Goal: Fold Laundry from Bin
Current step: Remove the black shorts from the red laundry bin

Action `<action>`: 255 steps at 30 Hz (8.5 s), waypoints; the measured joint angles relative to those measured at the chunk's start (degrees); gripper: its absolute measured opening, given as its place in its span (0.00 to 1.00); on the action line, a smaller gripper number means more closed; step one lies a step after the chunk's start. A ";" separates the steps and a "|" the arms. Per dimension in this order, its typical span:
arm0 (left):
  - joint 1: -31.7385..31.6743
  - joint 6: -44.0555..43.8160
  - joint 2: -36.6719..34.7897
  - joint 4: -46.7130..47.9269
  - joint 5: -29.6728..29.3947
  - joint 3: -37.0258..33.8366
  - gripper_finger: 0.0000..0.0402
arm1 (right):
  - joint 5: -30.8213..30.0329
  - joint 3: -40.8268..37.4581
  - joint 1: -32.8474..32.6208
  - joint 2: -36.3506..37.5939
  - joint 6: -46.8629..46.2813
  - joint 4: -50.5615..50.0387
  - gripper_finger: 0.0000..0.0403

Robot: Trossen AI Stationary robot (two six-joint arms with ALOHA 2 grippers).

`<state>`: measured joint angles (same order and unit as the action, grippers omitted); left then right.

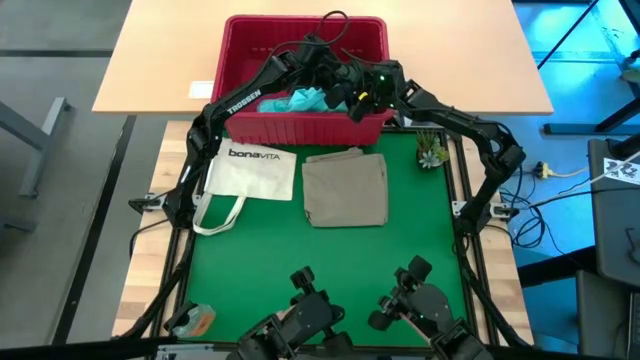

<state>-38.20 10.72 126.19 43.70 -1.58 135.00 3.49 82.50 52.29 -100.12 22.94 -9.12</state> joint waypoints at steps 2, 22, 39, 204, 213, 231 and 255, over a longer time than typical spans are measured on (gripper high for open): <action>0.00 0.00 0.00 -0.05 0.01 0.00 0.02 | 0.00 0.00 0.02 0.00 0.07 0.01 0.43; 0.15 0.01 0.00 -0.24 -2.98 0.00 0.03 | -0.11 2.58 0.00 0.00 0.01 -0.19 0.02; 0.36 -3.63 -4.09 -1.62 -15.04 0.04 0.39 | -3.37 21.64 -0.13 0.00 -0.07 -12.59 0.01; 50.84 -70.44 -40.84 12.50 -68.62 -70.66 0.37 | 66.64 51.45 -0.17 14.40 -21.62 -40.53 0.01; 47.22 -22.27 -42.18 -55.41 -40.79 -86.09 0.37 | 66.64 51.45 -0.20 14.40 -21.62 -40.53 0.01; 38.90 -12.04 -36.81 -88.97 -21.21 -87.06 0.36 | 66.62 51.45 -0.17 14.40 -21.62 -40.55 0.01; 35.85 -3.02 -19.55 -99.05 -19.65 -74.97 0.36 | 66.62 51.45 -0.17 14.40 -21.84 -40.54 0.01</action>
<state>-2.35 7.70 106.64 -55.35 -21.23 60.03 70.11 133.95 52.12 -85.71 1.10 -49.65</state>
